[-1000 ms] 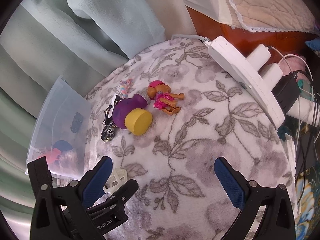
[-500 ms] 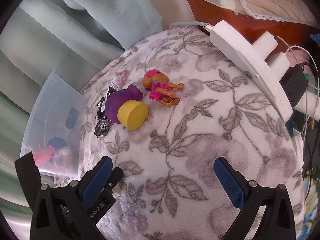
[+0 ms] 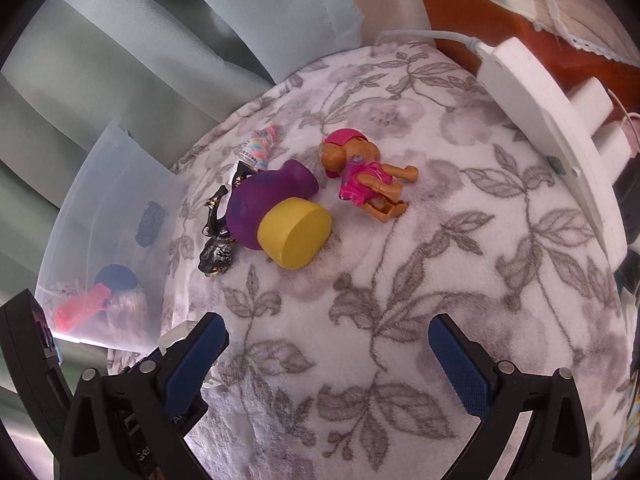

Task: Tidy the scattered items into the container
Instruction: 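Close the right tool on the purple-yellow toy while the left tool holds the white clip, then lift and carry the purple-yellow toy and white clip over the box with both tools, then lower both tools into the box and open them to release toy and clip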

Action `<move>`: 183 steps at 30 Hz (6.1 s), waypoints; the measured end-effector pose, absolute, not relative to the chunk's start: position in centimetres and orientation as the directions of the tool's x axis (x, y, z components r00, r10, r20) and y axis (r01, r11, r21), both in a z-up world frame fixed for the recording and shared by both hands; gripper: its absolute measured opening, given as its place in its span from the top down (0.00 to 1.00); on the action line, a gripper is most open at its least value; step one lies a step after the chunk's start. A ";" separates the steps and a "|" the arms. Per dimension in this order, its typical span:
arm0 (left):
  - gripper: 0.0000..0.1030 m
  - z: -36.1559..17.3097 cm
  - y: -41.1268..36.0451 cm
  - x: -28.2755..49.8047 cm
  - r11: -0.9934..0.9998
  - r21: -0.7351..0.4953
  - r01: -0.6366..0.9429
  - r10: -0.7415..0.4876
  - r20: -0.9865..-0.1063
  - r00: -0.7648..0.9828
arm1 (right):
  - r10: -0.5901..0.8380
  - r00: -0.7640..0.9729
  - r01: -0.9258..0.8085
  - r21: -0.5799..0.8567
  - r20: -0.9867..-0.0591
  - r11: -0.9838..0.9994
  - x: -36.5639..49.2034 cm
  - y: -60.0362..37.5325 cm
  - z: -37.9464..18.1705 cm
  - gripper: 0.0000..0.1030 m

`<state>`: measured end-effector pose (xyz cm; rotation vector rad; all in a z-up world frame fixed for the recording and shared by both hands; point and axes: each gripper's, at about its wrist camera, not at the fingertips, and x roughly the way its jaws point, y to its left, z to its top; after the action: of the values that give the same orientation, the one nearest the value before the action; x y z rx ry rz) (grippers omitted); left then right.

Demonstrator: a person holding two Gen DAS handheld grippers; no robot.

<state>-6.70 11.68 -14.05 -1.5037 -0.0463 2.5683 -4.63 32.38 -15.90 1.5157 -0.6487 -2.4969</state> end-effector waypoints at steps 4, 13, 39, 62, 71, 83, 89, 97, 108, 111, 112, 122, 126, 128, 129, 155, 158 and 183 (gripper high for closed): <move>0.43 -13.7 11.4 -7.4 -0.986 -0.101 -0.131 0.153 -0.858 -0.491 | -0.365 -0.475 -0.035 0.432 -0.801 -0.901 -6.1 31.4 -16.1 0.04; 0.43 -14.6 11.5 -8.2 -0.988 -0.102 -0.119 0.147 -0.873 -0.465 | -0.370 -0.477 0.027 0.407 -0.797 -0.913 -8.3 30.7 -16.8 0.15; 0.45 -16.0 11.7 -7.7 -0.988 -0.044 -0.151 0.109 -0.886 -0.451 | -0.384 -0.495 0.188 0.336 -0.779 -0.923 -10.7 28.7 -16.8 0.51; 0.45 -14.9 11.1 -6.2 -0.981 -0.121 -0.153 0.174 -0.896 -0.409 | -0.355 -0.503 0.002 0.409 -0.789 -0.913 -3.7 30.9 -14.9 0.52; 0.45 -11.8 11.9 -6.4 -0.961 -0.181 -0.210 0.258 -0.861 -0.438 | -0.324 -0.569 -0.008 0.399 -0.756 -0.917 -4.3 31.3 -11.3 0.52; 0.45 -5.9 10.8 -5.7 -0.937 -0.217 -0.272 0.336 -0.768 -0.545 | -0.316 -0.659 -0.010 0.428 -0.682 -0.904 -3.0 31.3 -6.1 0.52; 0.45 -2.2 9.9 -5.1 -0.920 -0.234 -0.313 0.383 -0.698 -0.605 | -0.333 -0.695 -0.003 0.466 -0.637 -0.885 -2.4 31.2 -2.9 0.52; 0.45 2.2 8.2 -4.4 -0.908 -0.252 -0.333 0.417 -0.603 -0.680 | -0.346 -0.756 0.069 0.459 -0.556 -0.886 -1.5 29.3 1.8 0.52; 0.45 7.8 4.6 -3.8 -0.916 -0.255 -0.311 0.397 -0.449 -0.800 | -0.374 -0.815 0.161 0.448 -0.442 -0.879 -1.7 26.4 8.0 0.52; 0.45 8.9 3.6 -3.8 -0.919 -0.259 -0.296 0.383 -0.418 -0.824 | -0.385 -0.824 0.186 0.443 -0.416 -0.877 -2.0 25.1 9.4 0.52; 0.45 9.3 3.1 -3.9 -0.919 -0.265 -0.292 0.381 -0.407 -0.830 | -0.390 -0.825 0.194 0.442 -0.409 -0.876 -2.2 24.7 9.8 0.52; 0.45 11.5 -0.9 -4.1 -0.929 -0.285 -0.236 0.328 -0.340 -0.881 | -0.440 -0.823 0.289 0.402 -0.360 -0.869 -2.5 20.1 12.5 0.52; 0.45 12.1 -2.5 -4.4 -0.933 -0.291 -0.210 0.303 -0.324 -0.896 | -0.458 -0.815 0.319 0.386 -0.354 -0.866 -2.8 18.6 13.1 0.52; 0.45 12.3 -3.3 -4.4 -0.936 -0.292 -0.198 0.290 -0.315 -0.904 | -0.467 -0.811 0.332 0.379 -0.352 -0.864 -2.9 17.8 13.3 0.52; 0.45 12.3 -3.7 -4.3 -0.937 -0.293 -0.192 0.283 -0.312 -0.907 | -0.471 -0.809 0.339 0.376 -0.352 -0.863 -2.9 17.4 13.4 0.52; 0.45 7.0 -9.7 -5.9 -0.946 -0.322 -0.018 0.160 -0.419 -0.894 | -0.543 -0.680 0.424 0.339 -0.493 -0.840 -5.3 9.1 7.7 0.52; 0.45 6.2 -10.1 -6.3 -0.945 -0.326 -0.005 0.156 -0.437 -0.886 | -0.541 -0.668 0.424 0.337 -0.511 -0.841 -5.9 8.7 6.9 0.52; 0.45 -0.7 -11.9 -8.1 -0.940 -0.332 0.076 0.145 -0.591 -0.793 | -0.500 -0.557 0.375 0.337 -0.663 -0.864 -8.1 6.9 -0.2 0.52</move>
<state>-8.13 -11.88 -0.68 -0.9961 -0.5335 2.8916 -8.15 6.88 -0.20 1.0881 -0.2137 -2.3945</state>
